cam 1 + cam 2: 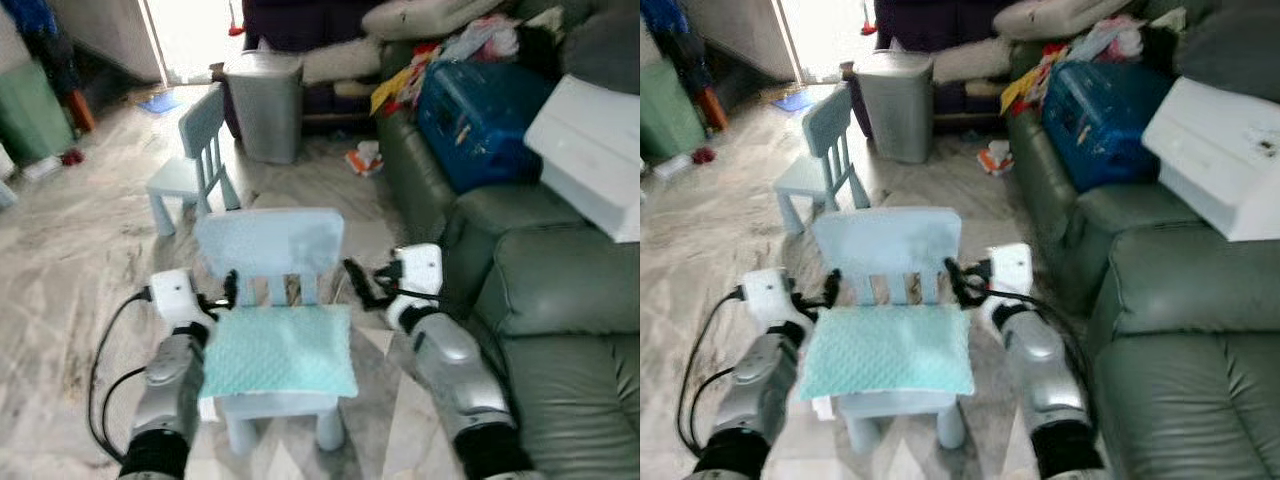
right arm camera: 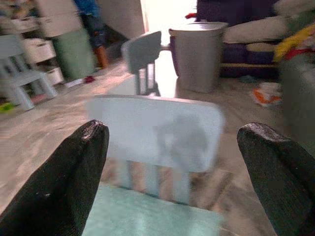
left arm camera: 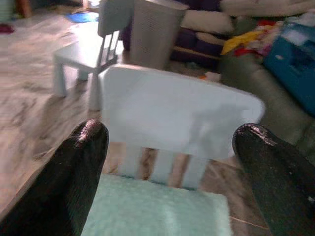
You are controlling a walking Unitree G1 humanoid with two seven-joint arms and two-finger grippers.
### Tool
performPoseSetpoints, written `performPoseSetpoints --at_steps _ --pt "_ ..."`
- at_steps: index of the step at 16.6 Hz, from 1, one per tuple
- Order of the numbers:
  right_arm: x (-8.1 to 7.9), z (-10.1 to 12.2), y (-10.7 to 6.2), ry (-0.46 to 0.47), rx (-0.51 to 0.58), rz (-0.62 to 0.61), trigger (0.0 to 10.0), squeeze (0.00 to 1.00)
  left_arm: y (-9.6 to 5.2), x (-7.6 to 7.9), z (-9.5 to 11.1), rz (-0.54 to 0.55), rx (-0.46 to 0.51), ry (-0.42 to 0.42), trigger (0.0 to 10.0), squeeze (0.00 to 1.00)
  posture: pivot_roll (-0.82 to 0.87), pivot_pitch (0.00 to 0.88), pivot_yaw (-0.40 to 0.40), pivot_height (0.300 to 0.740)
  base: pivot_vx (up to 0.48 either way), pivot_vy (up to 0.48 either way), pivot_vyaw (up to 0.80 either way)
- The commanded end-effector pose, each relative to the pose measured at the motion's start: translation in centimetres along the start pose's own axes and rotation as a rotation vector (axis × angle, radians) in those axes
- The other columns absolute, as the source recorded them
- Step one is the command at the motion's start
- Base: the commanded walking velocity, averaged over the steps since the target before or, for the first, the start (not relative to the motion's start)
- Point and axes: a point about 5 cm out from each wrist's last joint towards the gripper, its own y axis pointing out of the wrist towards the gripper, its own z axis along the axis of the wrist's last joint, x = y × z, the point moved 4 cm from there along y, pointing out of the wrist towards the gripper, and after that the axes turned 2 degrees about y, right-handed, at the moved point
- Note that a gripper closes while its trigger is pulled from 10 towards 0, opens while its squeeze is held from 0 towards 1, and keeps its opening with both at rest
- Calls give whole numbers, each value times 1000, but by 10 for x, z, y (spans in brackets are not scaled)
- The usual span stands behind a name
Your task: Move the pillow to the sofa
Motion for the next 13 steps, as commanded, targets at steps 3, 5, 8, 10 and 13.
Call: performPoseSetpoints --at_steps 3,5,8,10,13 --pt "1 5 1 -12 9 5 10000 0 0 3 -3 -15 -21 1 10000 0 -147 0 27 740 0 320 0" --pt "1 5 1 -14 8 5 10000 0 1 3 -4 -15 -25 1 10000 0 -147 0 26 740 0 480 0" --pt "0 5 2 -16 7 7 10000 0 1 3 -4 -16 -29 5 10000 0 -146 0 27 740 0 480 0" --pt "0 5 2 -16 8 7 10000 0 1 4 -5 -19 -33 9 10000 0 -147 0 28 740 0 480 0" --pt "0 5 2 -15 8 6 10000 0 1 4 -5 -19 -32 12 10000 0 -147 0 29 740 0 429 0"
